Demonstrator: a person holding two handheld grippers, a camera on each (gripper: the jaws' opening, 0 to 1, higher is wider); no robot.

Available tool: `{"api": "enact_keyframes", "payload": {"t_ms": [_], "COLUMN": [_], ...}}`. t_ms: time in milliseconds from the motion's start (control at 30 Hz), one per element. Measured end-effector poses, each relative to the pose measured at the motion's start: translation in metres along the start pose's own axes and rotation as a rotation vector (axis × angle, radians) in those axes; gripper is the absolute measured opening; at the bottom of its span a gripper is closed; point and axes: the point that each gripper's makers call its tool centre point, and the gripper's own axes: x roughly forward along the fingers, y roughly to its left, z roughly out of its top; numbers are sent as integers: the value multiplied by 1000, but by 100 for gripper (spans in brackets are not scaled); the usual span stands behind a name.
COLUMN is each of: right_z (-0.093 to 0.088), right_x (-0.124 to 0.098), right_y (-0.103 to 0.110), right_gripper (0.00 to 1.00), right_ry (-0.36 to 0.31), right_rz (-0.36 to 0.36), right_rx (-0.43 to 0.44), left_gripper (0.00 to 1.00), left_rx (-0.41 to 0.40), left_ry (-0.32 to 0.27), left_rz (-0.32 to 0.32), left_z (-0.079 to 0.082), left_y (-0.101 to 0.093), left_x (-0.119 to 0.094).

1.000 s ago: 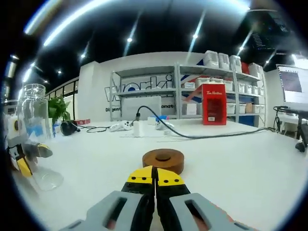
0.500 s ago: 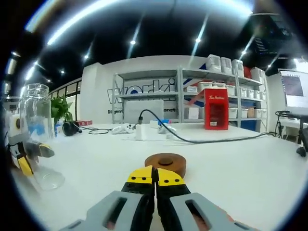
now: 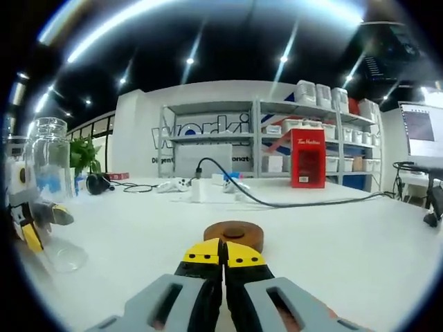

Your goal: Clamp the coffee can twist off the lid put the lid on the table pick up the lid cover the can tighten the lid

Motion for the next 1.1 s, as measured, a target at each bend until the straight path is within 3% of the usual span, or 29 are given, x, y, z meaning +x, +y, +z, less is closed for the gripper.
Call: {"api": "enact_keyframes", "payload": {"t_ms": [300,367,400,467,1100], "right_z": [6,6,4,4,6], "right_x": [-1,1,2,1,9], "right_y": [-2,-3,-4,-7,-1], "right_gripper": [0,16,17,11,22], "right_ry": [-21,-26,-14,-13,-14], "right_rz": [-15,-20,-28,-33,-35], "right_rx": [-12,-13,4,4,-55], "left_gripper": [44,44,44,44,44], "left_rx": [0,0,0,0,-1], "left_ry": [1,1,1,1,2], "left_rz": [0,0,0,0,1], "left_z": [0,0,0,0,0], "left_y": [0,0,0,0,1], "left_x": [0,0,0,0,-1]}}
